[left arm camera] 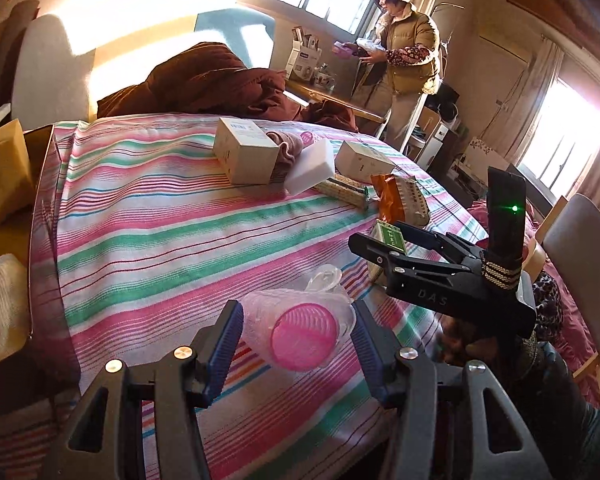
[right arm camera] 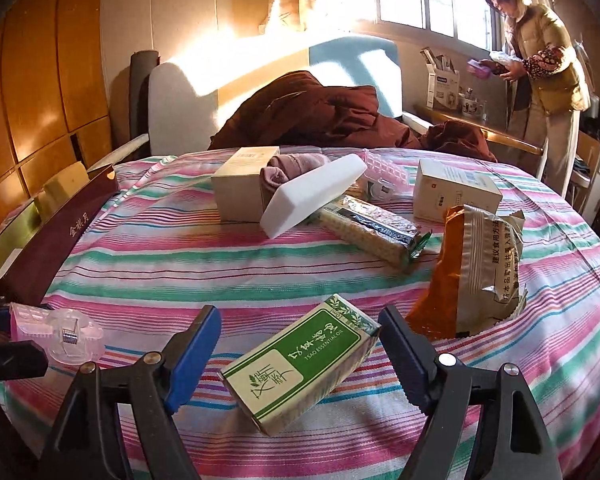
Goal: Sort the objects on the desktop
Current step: 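Lift the pink curler and green box and carry them toward the gold tray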
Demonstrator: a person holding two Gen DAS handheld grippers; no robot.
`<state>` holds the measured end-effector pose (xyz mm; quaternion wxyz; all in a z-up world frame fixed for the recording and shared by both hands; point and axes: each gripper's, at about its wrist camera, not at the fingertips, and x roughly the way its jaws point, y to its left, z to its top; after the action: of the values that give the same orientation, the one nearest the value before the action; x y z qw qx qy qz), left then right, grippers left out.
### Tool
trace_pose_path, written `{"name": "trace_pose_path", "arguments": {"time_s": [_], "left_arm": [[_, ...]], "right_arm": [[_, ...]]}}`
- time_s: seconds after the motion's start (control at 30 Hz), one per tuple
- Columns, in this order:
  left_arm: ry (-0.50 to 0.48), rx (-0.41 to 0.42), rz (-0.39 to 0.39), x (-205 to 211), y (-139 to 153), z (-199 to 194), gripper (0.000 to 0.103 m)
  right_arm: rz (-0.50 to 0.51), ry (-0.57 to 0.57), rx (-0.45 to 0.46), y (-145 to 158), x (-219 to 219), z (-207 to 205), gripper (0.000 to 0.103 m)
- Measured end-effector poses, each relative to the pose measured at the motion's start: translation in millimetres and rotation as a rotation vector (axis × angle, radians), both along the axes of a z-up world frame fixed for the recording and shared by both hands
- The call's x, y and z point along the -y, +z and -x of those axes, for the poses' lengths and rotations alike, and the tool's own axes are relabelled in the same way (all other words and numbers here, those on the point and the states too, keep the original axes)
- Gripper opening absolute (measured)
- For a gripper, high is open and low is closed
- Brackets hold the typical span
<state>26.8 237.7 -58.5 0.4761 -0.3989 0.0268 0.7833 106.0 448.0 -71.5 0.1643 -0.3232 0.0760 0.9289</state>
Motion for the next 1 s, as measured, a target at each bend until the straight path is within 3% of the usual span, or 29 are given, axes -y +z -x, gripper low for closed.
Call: {"name": "trace_pose_path", "arguments": {"time_s": [0.37,0.43,0.5,0.6,0.77,1.0], "left_arm": [[0.008,0.044,-0.008,11.3,-13.3,-2.7,0.063],[0.015,0.044,-0.006,12.4,-14.8,-2.3,0.064],[0.021,0.044,-0.008,13.5,-15.3,-2.0,0.065],[0.027,0.031,-0.003,12.6,-14.7,-2.9,0.066],[0.035,-0.037,0.057,5.7,-12.4,-10.9,0.066],[0.047,-0.057,0.107,0.0,-17.1,-13.1,0.066]], "right_arm": [[0.077,-0.131,0.032,0.6,7.1,-16.6,0.082],[0.064,-0.132,0.044,0.1,10.9,-14.1,0.067],[0.052,-0.128,0.059,-1.0,14.9,-11.4,0.057],[0.041,-0.124,0.053,-0.9,17.9,-12.6,0.052],[0.074,-0.115,0.052,-5.0,13.0,-16.8,0.051],[0.114,-0.081,0.021,-9.1,11.6,-21.6,0.051]]}}
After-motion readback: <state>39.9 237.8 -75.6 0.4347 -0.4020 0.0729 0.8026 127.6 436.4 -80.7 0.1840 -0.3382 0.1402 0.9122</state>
